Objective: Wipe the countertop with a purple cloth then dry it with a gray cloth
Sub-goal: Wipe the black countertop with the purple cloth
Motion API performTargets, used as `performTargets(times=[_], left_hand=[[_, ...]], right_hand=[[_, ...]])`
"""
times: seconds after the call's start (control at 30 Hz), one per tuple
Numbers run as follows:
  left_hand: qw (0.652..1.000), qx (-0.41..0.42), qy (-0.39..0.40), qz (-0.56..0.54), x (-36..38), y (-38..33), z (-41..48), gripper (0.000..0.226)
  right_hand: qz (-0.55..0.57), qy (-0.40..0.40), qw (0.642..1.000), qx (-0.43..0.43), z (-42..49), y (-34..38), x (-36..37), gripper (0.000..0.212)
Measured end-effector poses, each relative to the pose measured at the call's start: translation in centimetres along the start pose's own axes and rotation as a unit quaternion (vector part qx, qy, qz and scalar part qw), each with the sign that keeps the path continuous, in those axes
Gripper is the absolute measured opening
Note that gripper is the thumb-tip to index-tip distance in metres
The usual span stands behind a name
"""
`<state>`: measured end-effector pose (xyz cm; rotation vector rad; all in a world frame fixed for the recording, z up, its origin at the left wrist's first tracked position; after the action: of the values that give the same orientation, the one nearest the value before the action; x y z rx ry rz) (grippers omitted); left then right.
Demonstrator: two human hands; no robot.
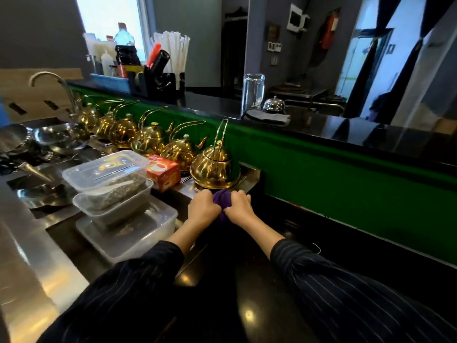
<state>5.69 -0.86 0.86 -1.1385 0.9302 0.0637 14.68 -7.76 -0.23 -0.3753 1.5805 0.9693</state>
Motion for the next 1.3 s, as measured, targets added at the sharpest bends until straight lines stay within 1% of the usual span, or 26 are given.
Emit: performTargets(times=[0.1,0.2,0.27,0.33,0.43,0.5,0.57,0.6,0.67,0.73,0.8,0.87,0.93,0.97,1.0,1.07,1.1,1.17,1.2,1.23,1.3], left_hand=[[0.997,0.073,0.032,0.011,2.2,-3.6,0.8,0.014],[0.989,0.14,0.045,-0.002,5.5,-8.5,0.9,0.02],[0.979,0.193,0.062,-0.038,8.1,-12.7,0.2,0.018],[0.963,0.239,0.098,-0.082,10.7,-17.3,-1.2,0.014],[0.93,0.311,0.136,-0.14,14.8,-23.8,-4.2,0.014],[0.904,0.361,0.156,-0.167,17.4,-27.9,-6.4,0.017],[0.879,0.403,0.176,-0.184,20.0,-31.8,-8.6,0.015],[0.867,0.424,0.185,-0.185,21.2,-33.6,-9.6,0.016],[0.848,0.462,0.201,-0.165,23.6,-36.9,-11.3,0.022],[0.832,0.497,0.208,-0.133,25.6,-39.7,-12.6,0.028],[0.82,0.534,0.185,-0.092,27.1,-42.0,-12.9,0.034],[0.816,0.56,0.143,-0.01,28.3,-43.6,-12.2,0.041],[0.83,0.539,0.119,0.074,29.3,-44.1,-10.6,0.049],[0.842,0.517,0.113,0.108,29.7,-44.0,-9.7,0.055],[0.851,0.496,0.105,0.138,30.0,-43.7,-9.0,0.064],[0.85,0.487,0.09,0.177,30.5,-43.1,-8.4,0.083],[0.848,0.49,0.088,0.184,30.6,-43.0,-8.3,0.085],[0.85,0.485,0.097,0.179,30.7,-43.2,-8.0,0.074],[0.851,0.484,0.099,0.178,30.7,-43.3,-7.9,0.068],[0.85,0.485,0.097,0.18,30.8,-43.3,-7.8,0.064],[0.848,0.487,0.091,0.185,30.8,-43.2,-7.8,0.06]], right_hand=[[0.035,-0.087,0.996,0.009,-1.1,-2.9,-2.5,0.035],[-0.025,-0.177,0.984,0.004,-3.1,-7.5,-6.5,0.026],[-0.094,-0.224,0.97,0.014,-4.7,-11.3,-9.9,0.03],[-0.165,-0.26,0.95,0.039,-6.7,-15.2,-13.8,0.033],[-0.246,-0.317,0.914,0.063,-10.5,-21.0,-19.3,0.025],[-0.3,-0.354,0.883,0.077,-13.0,-24.7,-22.6,0.021],[-0.359,-0.393,0.841,0.1,-15.4,-28.6,-25.6,0.015],[-0.385,-0.405,0.822,0.111,-16.5,-30.5,-26.9,0.013],[-0.417,-0.411,0.801,0.127,-18.3,-34.2,-29.2,0.011],[-0.429,-0.417,0.789,0.139,-19.6,-37.6,-31.3,0.01],[-0.427,-0.423,0.784,0.157,-20.3,-40.4,-33.4,0.013],[-0.414,-0.435,0.78,0.176,-20.3,-42.6,-35.6,0.023],[-0.376,-0.457,0.783,0.19,-19.5,-44.2,-37.5,0.034],[-0.354,-0.457,0.791,0.2,-18.7,-45.0,-38.3,0.034],[-0.332,-0.442,0.806,0.211,-17.4,-45.7,-39.0,0.03],[-0.281,-0.405,0.843,0.216,-14.4,-46.7,-39.5,0.022],[-0.249,-0.383,0.863,0.217,-12.7,-47.1,-39.3,0.022],[-0.172,-0.313,0.905,0.231,-9.6,-47.4,-38.1,0.026],[-0.144,-0.277,0.918,0.246,-8.3,-47.4,-37.3,0.03],[-0.131,-0.252,0.922,0.264,-7.5,-47.3,-36.6,0.036],[-0.146,-0.248,0.915,0.282,-6.9,-47.1,-36.1,0.045]])
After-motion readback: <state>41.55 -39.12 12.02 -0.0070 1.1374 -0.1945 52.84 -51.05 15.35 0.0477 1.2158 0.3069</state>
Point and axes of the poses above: each hand's wrist, its own z-axis towards the middle knuckle, its own x-axis out of the palm, y = z × x, the point moved 1 cm from there along z, towards the middle knuckle, and after that the axes turned 12 degrees about -z, right-handed, at the moved point
